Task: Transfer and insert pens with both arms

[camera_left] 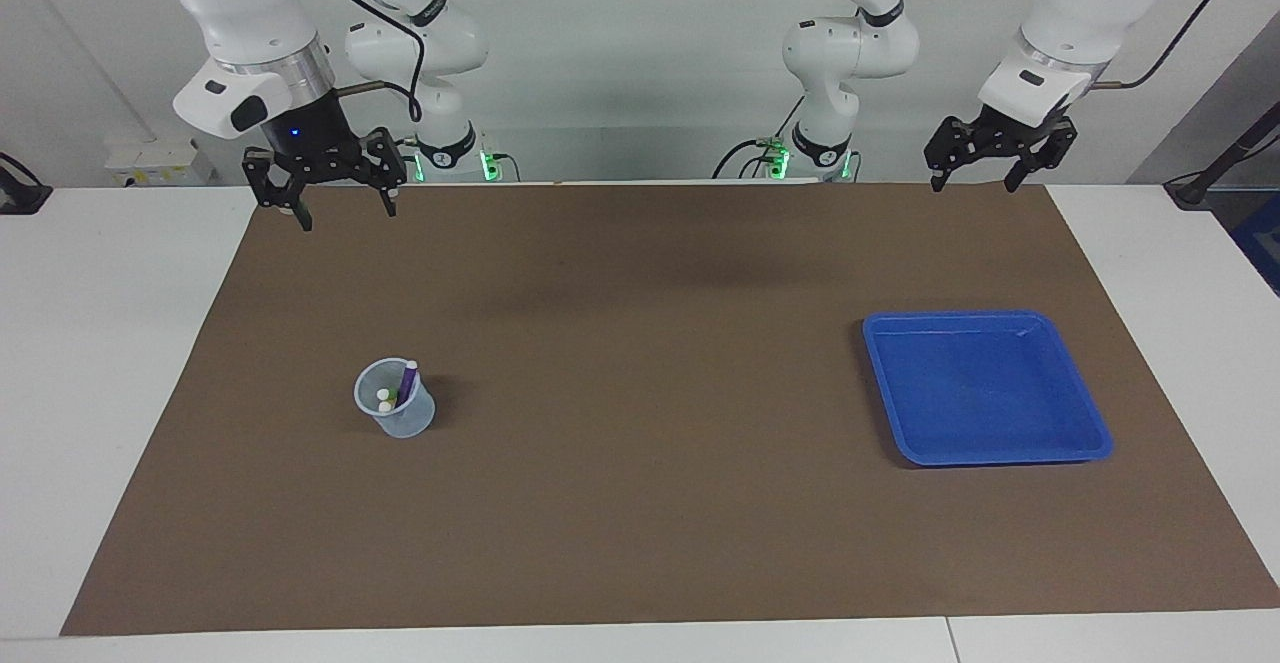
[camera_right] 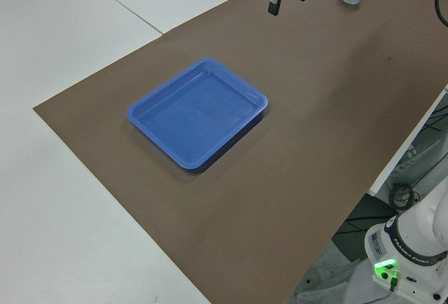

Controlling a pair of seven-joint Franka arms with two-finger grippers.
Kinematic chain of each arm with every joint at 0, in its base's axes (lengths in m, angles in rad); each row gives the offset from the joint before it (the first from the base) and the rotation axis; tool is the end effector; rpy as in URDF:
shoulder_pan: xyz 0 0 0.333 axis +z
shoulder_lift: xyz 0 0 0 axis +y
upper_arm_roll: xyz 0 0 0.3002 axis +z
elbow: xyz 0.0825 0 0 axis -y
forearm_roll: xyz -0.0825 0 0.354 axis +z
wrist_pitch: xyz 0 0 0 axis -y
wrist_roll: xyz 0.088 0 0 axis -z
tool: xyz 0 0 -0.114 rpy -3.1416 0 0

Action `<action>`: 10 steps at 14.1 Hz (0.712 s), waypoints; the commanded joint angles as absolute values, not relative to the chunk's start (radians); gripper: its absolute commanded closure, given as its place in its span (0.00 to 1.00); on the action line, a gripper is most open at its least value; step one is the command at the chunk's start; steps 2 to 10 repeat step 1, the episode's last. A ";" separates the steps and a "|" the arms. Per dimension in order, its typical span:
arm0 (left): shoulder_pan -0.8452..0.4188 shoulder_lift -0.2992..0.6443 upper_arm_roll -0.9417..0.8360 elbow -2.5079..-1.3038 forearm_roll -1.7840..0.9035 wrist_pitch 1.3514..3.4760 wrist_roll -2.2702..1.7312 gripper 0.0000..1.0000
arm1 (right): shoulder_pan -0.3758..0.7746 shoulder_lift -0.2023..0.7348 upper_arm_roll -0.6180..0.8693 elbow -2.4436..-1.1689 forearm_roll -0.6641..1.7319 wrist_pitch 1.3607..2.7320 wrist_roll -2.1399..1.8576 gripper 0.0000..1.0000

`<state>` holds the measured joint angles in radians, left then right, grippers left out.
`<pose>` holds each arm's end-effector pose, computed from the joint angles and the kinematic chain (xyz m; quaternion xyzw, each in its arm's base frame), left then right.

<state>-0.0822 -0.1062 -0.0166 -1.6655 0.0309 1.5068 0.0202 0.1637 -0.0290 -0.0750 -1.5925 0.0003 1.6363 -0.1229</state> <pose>0.4831 -0.0446 0.6084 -0.9978 0.0588 0.0256 0.0173 0.5212 0.0458 0.6132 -0.9938 -0.1055 -0.0364 0.0006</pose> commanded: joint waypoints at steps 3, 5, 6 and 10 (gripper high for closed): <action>-0.072 -0.130 -0.021 -1.689 0.029 1.508 0.015 0.00 | 0.164 -0.035 -0.075 -1.600 -0.012 1.632 -0.100 0.00; -0.072 -0.130 -0.021 -1.689 0.029 1.508 0.015 0.00 | 0.164 -0.035 -0.075 -1.600 -0.012 1.632 -0.100 0.00; -0.072 -0.130 -0.021 -1.689 0.029 1.508 0.015 0.00 | 0.164 -0.035 -0.075 -1.600 -0.012 1.632 -0.100 0.00; -0.072 -0.130 -0.021 -1.689 0.029 1.508 0.015 0.00 | 0.164 -0.035 -0.075 -1.600 -0.012 1.632 -0.100 0.00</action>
